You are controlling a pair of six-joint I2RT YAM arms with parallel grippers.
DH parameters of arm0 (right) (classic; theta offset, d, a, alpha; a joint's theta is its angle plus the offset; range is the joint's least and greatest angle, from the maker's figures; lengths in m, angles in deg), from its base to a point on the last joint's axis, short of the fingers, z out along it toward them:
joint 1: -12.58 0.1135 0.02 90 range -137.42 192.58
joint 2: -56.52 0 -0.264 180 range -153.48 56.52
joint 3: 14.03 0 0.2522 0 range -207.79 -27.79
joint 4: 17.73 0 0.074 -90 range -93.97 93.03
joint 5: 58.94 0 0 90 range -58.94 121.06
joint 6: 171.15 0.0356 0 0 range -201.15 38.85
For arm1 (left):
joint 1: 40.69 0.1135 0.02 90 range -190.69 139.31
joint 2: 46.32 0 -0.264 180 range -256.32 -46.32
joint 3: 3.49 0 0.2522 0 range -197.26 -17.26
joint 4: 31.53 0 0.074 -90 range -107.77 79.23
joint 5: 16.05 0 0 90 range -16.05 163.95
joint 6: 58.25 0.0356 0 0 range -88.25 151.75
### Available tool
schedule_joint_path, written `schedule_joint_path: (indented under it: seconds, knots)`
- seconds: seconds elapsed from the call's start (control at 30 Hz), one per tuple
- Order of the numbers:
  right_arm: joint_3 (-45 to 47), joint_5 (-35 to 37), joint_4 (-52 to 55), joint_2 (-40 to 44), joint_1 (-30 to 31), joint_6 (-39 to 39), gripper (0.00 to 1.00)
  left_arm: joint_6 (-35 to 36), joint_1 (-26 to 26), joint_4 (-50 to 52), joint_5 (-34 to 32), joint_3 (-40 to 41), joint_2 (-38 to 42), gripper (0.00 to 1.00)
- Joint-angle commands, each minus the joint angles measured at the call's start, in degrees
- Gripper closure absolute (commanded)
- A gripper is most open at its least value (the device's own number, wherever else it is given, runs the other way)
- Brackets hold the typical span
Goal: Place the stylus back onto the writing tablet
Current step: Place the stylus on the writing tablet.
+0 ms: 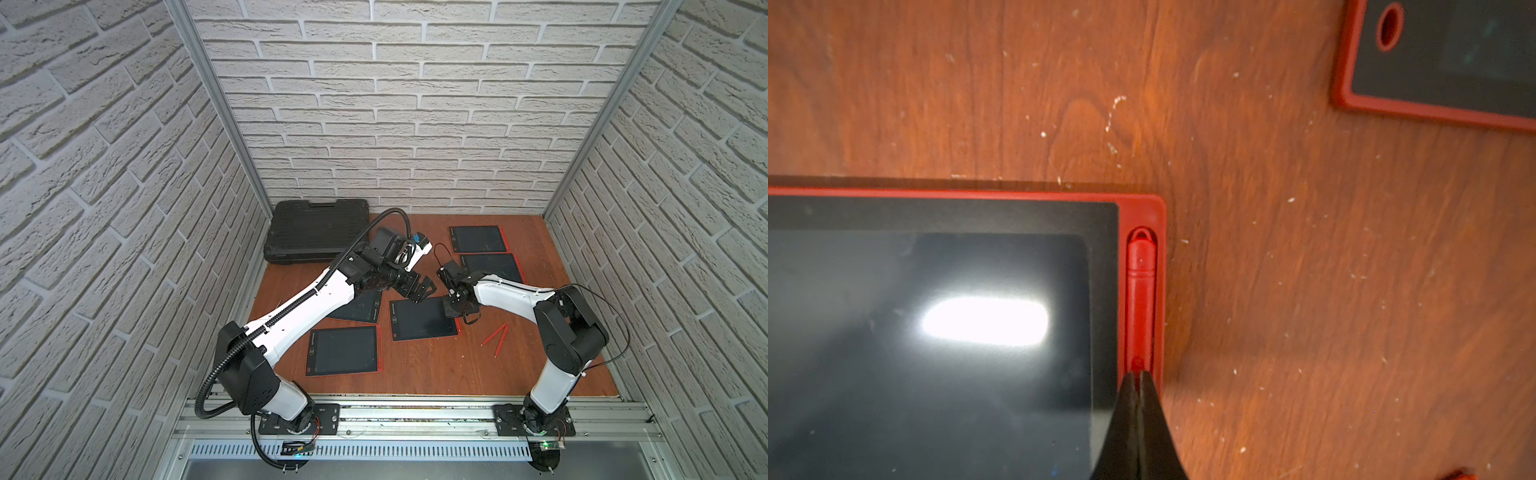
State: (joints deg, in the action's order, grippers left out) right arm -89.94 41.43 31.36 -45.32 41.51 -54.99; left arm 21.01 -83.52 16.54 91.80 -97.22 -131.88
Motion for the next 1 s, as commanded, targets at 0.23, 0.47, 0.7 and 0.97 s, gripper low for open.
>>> schedule_joint_path:
  seconds: [0.23, 0.47, 0.7, 0.97]
  knots:
    - [-4.31, 4.34, 3.15, -3.23, -0.19, 2.37, 0.97, -0.02, -0.23, -1.43, -0.62, 0.79, 0.83, 0.02]
    - [-7.08, 5.19, 3.73, -4.96, -0.69, 1.88, 0.97, -0.01, -0.23, -1.35, -0.71, 0.78, 0.97, 0.02]
    - [-8.08, 4.77, 3.33, -4.63, -1.68, 0.49, 0.97, 0.02, -0.16, -1.35, -1.21, 0.77, 1.08, 0.02]
    - [-4.51, -2.36, -1.65, 0.08, -1.77, -2.92, 0.97, -0.02, -0.24, -0.91, -2.67, 0.69, 1.54, 0.02]
